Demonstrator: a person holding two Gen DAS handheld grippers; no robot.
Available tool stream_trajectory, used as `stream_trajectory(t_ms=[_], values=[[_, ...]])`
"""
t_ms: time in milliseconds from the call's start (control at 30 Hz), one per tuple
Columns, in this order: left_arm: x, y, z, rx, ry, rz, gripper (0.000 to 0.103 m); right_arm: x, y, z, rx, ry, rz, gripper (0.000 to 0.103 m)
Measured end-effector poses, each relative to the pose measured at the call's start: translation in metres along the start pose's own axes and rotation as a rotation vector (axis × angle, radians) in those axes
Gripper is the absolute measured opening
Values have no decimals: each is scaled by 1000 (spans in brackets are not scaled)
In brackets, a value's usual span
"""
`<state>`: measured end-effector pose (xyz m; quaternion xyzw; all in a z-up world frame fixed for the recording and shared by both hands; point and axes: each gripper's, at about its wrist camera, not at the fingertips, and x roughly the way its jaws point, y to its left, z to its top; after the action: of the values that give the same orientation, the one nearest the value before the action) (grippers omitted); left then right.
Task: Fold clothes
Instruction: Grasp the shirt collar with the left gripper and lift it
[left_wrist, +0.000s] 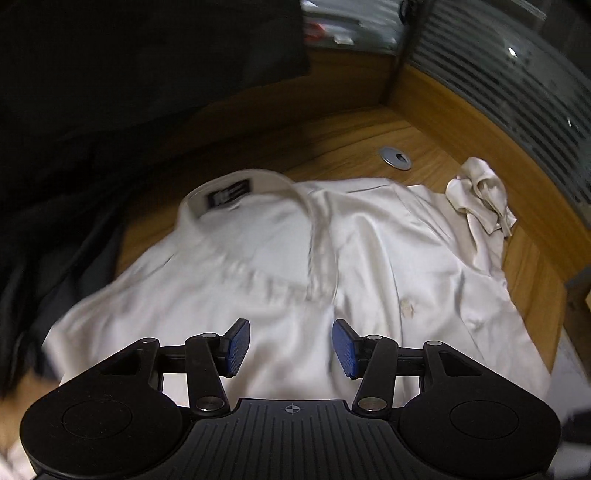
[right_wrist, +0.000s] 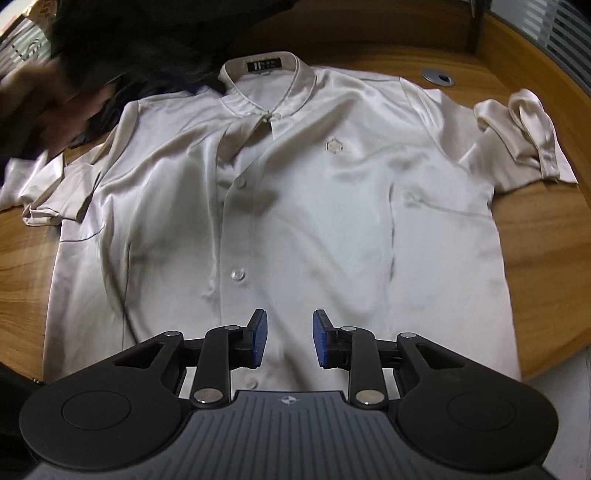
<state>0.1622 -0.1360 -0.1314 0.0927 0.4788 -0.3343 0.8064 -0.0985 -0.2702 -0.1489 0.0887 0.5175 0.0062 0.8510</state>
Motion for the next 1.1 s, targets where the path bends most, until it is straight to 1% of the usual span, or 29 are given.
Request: stream_trajectory(t_ms=[100,233,267,400,467,500,533,567,600,667,767,833,933,1000,1067,1100], values=[[27,-6,18,39,16,-42,57,2,8,-6,36,-3,-10,32],[61,-13,34,77,40,-84,57,6,18,-12,81,-8,-22,33],[67,-13,36,89,45,-94,57,8,19,-8,87,-13,-20,33],[88,-13,42,135,68,-88,56,19,25,8,110,-32,-10,33],[94,-14,43,135,64,-95,56,26,28,20,109,-45,1,33],[95,-14,42,139,54,-101,53,29,30,28,106,-52,8,33],[95,-14,43,144,53,-110,38,33,33,37,102,-62,15,33],[95,-14,44,148,54,-120,26,38,35,47,99,-73,25,33],[96,-14,44,152,55,-130,4,43,36,58,97,-85,35,33],[96,-14,46,160,58,-150,4,54,33,78,100,-108,56,33],[85,-11,55,151,50,-182,4,76,30,107,109,-133,72,34],[76,-9,64,138,45,-200,4,92,27,123,121,-142,76,40],[63,-6,77,112,37,-226,4,115,22,141,138,-147,88,44],[56,-6,85,99,28,-233,4,126,21,149,128,-140,70,45],[50,-5,91,84,19,-237,4,135,22,156,112,-133,53,45],[47,-4,93,77,15,-239,4,137,24,158,100,-127,54,43]])
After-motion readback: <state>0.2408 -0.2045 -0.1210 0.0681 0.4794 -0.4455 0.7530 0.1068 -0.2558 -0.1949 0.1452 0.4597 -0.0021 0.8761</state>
